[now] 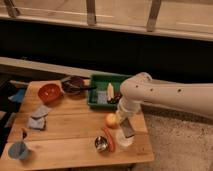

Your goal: Place eraser in paper cup

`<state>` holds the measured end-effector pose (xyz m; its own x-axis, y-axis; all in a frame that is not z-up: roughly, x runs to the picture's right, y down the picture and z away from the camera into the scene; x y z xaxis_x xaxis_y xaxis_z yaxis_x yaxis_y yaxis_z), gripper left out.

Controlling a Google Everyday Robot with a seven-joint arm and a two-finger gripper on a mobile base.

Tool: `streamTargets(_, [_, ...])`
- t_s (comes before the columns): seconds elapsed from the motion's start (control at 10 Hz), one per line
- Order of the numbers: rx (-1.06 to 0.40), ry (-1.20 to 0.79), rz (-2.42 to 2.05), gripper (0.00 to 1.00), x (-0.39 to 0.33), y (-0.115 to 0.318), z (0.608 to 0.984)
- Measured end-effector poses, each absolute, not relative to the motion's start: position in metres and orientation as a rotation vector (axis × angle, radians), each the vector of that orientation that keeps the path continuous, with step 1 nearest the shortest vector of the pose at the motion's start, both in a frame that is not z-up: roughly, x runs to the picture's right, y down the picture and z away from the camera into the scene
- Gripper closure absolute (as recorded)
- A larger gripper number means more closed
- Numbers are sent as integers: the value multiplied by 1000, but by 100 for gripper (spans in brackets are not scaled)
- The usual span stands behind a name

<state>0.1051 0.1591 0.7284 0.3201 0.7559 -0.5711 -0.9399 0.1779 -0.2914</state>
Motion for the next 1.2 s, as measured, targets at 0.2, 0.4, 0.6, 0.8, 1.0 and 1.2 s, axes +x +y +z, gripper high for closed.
streamTargets(0.2, [-678, 326, 1237, 100, 107, 165, 725])
streamTargets(0.4, [-690, 317, 1235, 100, 105, 172, 721])
streamTargets(0.6, [-696, 312, 1243, 100, 106, 176, 717])
streamTargets(0.8, [-710, 310, 1257, 98, 108, 182, 715])
streamTargets(1.0, [-729, 312, 1271, 79, 110, 190, 717])
streamTargets(1.2, [-739, 311, 1272, 62, 109, 191, 718])
